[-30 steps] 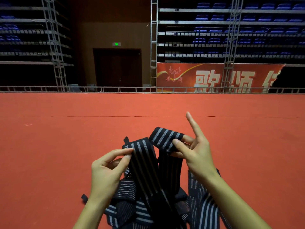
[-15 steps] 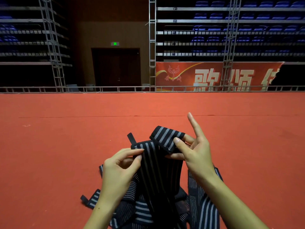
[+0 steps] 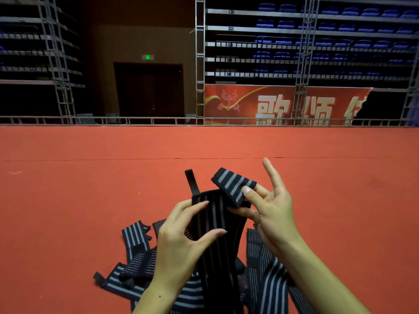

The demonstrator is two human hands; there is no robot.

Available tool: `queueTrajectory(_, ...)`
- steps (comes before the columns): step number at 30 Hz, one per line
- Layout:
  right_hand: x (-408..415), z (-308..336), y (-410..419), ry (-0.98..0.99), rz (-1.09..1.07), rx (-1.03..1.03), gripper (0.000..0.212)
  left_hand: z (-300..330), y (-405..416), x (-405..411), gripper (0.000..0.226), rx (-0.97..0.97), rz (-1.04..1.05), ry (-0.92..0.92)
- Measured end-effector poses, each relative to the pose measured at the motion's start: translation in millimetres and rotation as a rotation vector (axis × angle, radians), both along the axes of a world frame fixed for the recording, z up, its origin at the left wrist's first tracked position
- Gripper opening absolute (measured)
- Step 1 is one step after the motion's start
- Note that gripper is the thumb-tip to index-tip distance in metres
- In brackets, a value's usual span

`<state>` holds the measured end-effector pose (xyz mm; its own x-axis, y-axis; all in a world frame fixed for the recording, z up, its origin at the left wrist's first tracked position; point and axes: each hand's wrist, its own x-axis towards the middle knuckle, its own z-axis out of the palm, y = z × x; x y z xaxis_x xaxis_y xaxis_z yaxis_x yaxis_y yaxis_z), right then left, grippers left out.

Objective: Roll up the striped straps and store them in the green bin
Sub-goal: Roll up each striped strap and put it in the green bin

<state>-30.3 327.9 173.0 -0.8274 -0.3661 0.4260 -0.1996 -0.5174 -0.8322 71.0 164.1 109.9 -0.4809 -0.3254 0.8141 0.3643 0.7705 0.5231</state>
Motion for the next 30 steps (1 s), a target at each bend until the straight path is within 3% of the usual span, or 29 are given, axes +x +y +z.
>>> queueTrajectory(3, 5, -1, -2, -0.018, 0.017, -0.018, 0.085, 3, 11, -6, 0.058, 0.067, 0.007, 0.048)
queueTrajectory(8, 13, -4, -4, -0.058, 0.044, -0.030, 0.082, 4, 19, -14, 0.028, 0.138, 0.018, 0.136)
queueTrajectory(12, 14, -5, -6, -0.100, 0.053, -0.061, 0.079, 0, 20, -19, 0.021, 0.171, -0.006, 0.150)
queueTrajectory(18, 13, -5, -6, -0.100, -0.006, -0.059, 0.071, 0, 16, -15, 0.023, 0.216, -0.062, 0.091)
queueTrajectory(24, 1, -9, -5, -0.120, -0.123, 0.017, 0.062, 1, 1, -8, 0.023, 0.402, -0.129, -0.070)
queueTrajectory(30, 6, -10, -6, -0.174, -0.021, -0.027, 0.053, 20, -2, -2, 0.019, 0.528, -0.162, -0.063)
